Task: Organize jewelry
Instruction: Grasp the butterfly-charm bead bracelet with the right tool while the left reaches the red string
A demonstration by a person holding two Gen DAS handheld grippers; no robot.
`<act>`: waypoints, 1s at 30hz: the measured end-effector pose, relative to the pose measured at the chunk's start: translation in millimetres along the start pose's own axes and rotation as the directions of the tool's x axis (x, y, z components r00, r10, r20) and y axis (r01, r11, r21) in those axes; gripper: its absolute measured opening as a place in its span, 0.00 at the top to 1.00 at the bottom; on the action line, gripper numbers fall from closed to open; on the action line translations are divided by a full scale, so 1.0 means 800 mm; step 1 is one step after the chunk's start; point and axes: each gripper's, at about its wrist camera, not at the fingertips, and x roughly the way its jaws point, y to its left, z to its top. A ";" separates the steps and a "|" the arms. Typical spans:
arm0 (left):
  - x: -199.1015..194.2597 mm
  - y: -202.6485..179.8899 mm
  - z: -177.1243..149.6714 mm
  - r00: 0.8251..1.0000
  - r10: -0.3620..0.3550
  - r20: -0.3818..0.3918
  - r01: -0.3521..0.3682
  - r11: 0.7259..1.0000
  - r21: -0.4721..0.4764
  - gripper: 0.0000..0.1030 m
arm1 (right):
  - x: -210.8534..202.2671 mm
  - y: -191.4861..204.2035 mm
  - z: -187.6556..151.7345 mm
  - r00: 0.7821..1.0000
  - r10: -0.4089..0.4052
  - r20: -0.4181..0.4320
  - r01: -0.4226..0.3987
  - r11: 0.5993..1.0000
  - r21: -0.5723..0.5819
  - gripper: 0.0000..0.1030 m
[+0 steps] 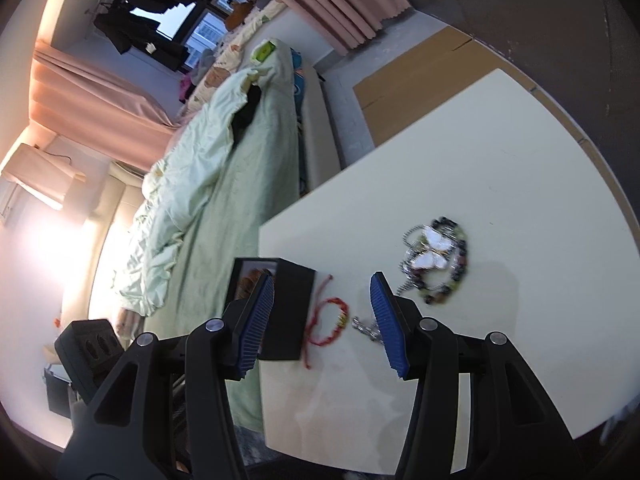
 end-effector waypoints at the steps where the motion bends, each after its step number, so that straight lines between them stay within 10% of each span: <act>1: 0.008 -0.002 -0.003 1.000 0.007 -0.020 -0.007 1.000 0.001 0.76 | -0.001 -0.003 -0.001 1.000 -0.012 -0.007 0.012 1.000 -0.005 0.50; 30: 0.120 -0.023 -0.031 0.965 0.213 -0.154 -0.199 0.974 0.105 0.91 | 0.024 -0.079 0.009 0.958 -0.268 -0.098 0.273 0.961 0.041 0.72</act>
